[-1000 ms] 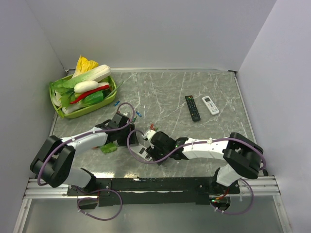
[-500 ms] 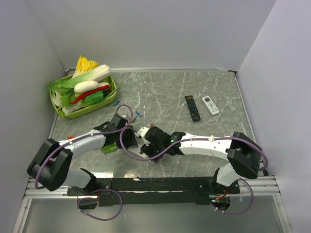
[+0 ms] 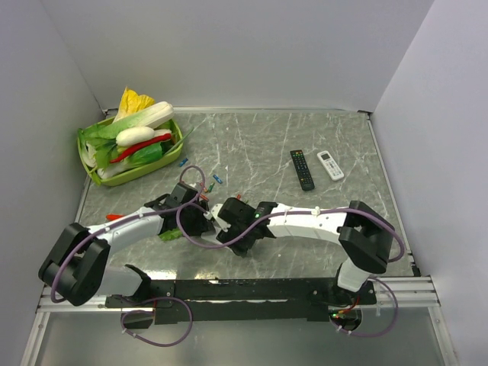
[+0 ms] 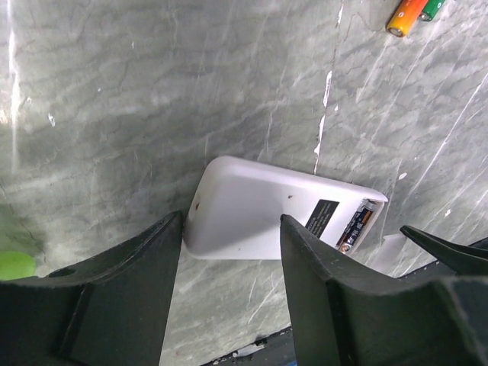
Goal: Load the batteries into the remote control
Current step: Pick up the battery cover at the center of the board, then load the battery cover into the remote control.
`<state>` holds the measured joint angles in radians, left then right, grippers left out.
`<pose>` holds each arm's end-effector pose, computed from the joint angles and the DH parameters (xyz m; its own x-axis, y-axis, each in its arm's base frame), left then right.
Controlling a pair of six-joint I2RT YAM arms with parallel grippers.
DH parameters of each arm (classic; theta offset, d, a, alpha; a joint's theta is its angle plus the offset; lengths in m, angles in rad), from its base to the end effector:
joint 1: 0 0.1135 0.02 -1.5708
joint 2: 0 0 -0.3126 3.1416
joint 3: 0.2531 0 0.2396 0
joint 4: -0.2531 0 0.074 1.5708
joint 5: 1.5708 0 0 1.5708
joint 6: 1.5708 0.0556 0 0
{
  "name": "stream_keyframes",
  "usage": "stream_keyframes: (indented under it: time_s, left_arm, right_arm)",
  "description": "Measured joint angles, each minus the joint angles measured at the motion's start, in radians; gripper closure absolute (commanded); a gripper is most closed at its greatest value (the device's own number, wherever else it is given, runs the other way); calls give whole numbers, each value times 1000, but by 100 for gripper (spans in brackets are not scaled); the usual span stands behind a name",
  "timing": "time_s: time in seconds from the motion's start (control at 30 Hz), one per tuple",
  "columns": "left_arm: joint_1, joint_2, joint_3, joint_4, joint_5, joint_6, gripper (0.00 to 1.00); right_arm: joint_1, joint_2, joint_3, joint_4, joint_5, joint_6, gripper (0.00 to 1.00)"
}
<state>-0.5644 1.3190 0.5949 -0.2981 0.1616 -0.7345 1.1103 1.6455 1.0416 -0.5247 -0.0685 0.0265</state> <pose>0.1835 -0.1268 0.1976 -0.9364 -0.1901 -0.2950 -0.0387 0.8915 -0.4514 0.1405 0.2917 0.2259 -0.4255 -0.7983 -0.4261 -0.8958 0.4384 0.0732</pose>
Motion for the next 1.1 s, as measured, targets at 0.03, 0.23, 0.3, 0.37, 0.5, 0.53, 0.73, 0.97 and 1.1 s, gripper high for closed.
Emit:
stream_keyframes:
  time_s: [0.03, 0.23, 0.3, 0.37, 0.5, 0.53, 0.73, 0.97, 1.1]
  left_arm:
    - [0, -3, -3, -1, 0, -3, 40]
    - [0, -11, -10, 2, 0, -11, 40]
    - [1, -13, -11, 2, 0, -11, 40]
    - [2, -13, -13, 4, 0, -11, 41]
    - [13, -13, -19, 13, 10, -11, 43]
    - [17, -13, -19, 15, 13, -11, 44]
    - [38, -13, -34, 36, 33, -11, 51]
    - [47, -13, -40, 44, 36, -11, 58]
    - [49, -13, -41, 46, 37, -10, 58]
  right_arm:
    - [0, 5, 8, -6, 0, -1, 64]
    - [-7, 39, 32, -13, 1, -37, 63]
    - [-8, 46, 32, -11, 1, -49, 63]
    - [-10, 47, 32, -8, 1, -55, 62]
    - [-18, 48, 32, 1, 5, -67, 60]
    - [-22, 48, 32, 4, 5, -71, 60]
    - [-35, 50, 32, 13, 5, -92, 59]
    - [-38, 61, 32, 16, -2, -115, 58]
    - [-40, 63, 32, 16, -4, -126, 58]
